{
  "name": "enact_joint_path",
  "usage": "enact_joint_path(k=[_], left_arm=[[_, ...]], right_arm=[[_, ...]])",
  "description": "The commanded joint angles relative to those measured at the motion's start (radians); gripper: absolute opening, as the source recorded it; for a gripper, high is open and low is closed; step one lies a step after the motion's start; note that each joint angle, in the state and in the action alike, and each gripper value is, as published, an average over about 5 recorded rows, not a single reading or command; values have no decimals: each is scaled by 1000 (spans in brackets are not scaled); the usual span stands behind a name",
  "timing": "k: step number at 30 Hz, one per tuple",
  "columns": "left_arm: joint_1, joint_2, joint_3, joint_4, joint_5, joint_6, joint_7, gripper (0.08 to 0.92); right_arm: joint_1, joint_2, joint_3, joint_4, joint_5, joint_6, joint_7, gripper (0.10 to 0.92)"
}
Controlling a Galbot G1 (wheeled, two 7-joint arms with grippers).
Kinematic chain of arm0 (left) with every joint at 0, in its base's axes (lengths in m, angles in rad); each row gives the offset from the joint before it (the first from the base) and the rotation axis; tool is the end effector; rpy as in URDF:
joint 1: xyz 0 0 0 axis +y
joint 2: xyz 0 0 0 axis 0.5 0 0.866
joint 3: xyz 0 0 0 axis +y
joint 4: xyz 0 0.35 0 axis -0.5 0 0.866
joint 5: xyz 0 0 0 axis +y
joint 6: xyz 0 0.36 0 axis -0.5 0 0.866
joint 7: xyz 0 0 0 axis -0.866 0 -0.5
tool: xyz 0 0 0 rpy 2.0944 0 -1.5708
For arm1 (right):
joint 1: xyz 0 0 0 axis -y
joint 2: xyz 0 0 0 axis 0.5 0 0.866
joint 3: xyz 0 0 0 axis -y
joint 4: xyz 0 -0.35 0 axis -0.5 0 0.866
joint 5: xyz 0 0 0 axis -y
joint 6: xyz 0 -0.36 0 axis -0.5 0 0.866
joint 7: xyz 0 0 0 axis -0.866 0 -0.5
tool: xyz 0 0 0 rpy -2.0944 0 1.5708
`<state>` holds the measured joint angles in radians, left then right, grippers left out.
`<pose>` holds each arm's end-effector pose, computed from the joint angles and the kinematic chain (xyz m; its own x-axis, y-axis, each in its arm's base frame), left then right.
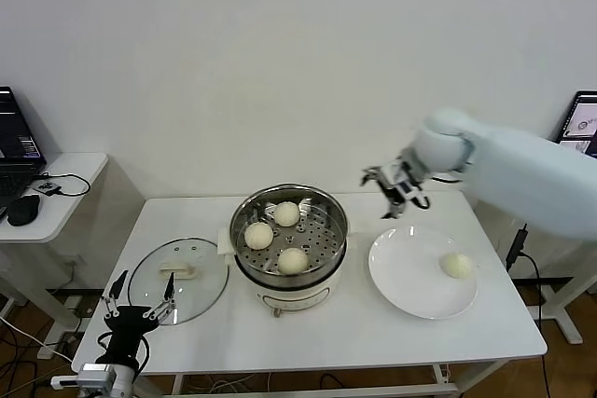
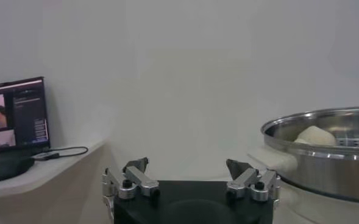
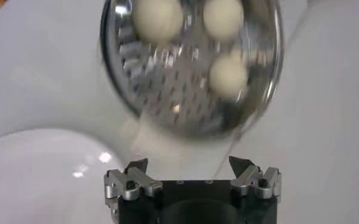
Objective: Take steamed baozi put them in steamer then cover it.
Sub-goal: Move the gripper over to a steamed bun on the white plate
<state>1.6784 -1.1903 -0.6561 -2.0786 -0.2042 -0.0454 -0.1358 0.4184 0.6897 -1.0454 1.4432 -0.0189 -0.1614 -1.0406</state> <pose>0.1650 0.1036 -0.3027 -0.9978 -0.0514 0.0425 -0.0425 0.9812 0.1883 0.5245 -0.0781 -0.0547 -0.3826 -0.1845 0.9053 -0.8377 -0.3440 -0.4241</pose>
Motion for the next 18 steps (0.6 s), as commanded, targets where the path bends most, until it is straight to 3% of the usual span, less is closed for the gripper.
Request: enact_joint_path(k=[1,8,18], left_arm=[[-4,12,5,12,1,4,2,823],[-1,11,6,18,5,6,3,823],[6,5,1,17,7,6,4,823]], right_arm=[[-336,-227,266,-43,-79,-84,-35,823],[-536,-203,429,-118,-168,-50,-26,823],[-576,-89,470,-242,-283,-21,-1,823]])
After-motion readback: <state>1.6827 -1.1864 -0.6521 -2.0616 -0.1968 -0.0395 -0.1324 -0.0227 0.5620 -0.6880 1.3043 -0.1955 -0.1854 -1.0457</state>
